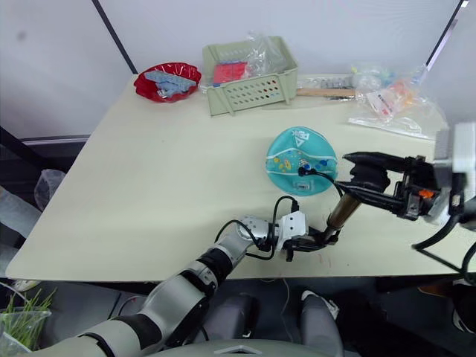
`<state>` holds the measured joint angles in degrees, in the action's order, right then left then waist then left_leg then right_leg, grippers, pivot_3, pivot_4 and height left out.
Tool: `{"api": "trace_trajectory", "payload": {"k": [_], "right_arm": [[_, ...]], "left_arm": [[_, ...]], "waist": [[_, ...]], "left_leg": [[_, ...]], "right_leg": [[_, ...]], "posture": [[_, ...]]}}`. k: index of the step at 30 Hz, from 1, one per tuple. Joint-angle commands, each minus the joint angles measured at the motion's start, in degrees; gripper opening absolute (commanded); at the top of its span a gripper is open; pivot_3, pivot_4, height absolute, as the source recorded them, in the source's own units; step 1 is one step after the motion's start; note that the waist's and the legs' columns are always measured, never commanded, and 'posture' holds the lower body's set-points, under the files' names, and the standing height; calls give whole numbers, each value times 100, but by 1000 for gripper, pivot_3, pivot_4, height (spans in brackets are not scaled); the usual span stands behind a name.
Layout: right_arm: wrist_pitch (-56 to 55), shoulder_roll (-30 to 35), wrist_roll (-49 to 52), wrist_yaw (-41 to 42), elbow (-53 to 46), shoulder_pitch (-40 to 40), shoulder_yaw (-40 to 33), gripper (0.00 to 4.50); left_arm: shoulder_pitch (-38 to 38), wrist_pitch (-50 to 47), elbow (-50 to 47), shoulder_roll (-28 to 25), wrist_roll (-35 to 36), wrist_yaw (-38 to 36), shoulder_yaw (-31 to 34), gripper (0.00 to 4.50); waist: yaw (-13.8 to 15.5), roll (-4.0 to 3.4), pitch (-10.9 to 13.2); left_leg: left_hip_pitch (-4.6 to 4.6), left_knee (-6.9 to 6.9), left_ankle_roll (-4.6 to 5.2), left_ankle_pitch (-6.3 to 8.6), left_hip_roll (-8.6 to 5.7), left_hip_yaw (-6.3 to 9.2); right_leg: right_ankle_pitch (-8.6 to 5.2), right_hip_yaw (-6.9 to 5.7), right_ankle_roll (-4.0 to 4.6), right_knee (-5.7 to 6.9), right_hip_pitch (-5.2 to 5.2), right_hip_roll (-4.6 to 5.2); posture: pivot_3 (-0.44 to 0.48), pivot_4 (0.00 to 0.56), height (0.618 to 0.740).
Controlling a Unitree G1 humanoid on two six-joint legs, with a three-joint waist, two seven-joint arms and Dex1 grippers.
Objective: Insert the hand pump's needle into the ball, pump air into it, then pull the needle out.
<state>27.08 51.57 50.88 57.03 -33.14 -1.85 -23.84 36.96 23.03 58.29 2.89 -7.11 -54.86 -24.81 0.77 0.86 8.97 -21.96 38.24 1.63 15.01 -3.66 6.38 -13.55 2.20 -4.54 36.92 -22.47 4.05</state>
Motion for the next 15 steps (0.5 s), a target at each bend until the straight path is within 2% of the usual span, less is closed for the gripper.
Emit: {"api": "trace_trajectory", "payload": {"k": [1, 9, 15], "right_arm": [[-364, -208, -649, 250, 205, 412, 604, 1667], [-1441, -660, -1979, 332, 1192, 687, 1533, 1667], [-1930, -933, -2398, 250, 1815, 667, 1798, 1667]], "left_arm": [[-22, -208, 194, -1, -81, -7, 50, 980], [-7, -288, 190, 4, -159, -47, 30, 980], [-39, -251, 201, 27, -138, -32, 92, 980]], "waist": [[2, 5, -3], [1, 27, -20], [1, 27, -28]], "left_leg": [[0, 1, 0, 0, 0, 2], [23, 2, 0, 0, 0, 12], [26, 3, -1, 0, 0, 29]], "right_leg": [[0, -1, 0, 0, 0, -1], [-2, -12, -2, -1, 28, -1], [-10, -29, -13, -5, 38, -1]], "posture": [[0, 150, 740], [0, 150, 740], [0, 150, 740]]}}
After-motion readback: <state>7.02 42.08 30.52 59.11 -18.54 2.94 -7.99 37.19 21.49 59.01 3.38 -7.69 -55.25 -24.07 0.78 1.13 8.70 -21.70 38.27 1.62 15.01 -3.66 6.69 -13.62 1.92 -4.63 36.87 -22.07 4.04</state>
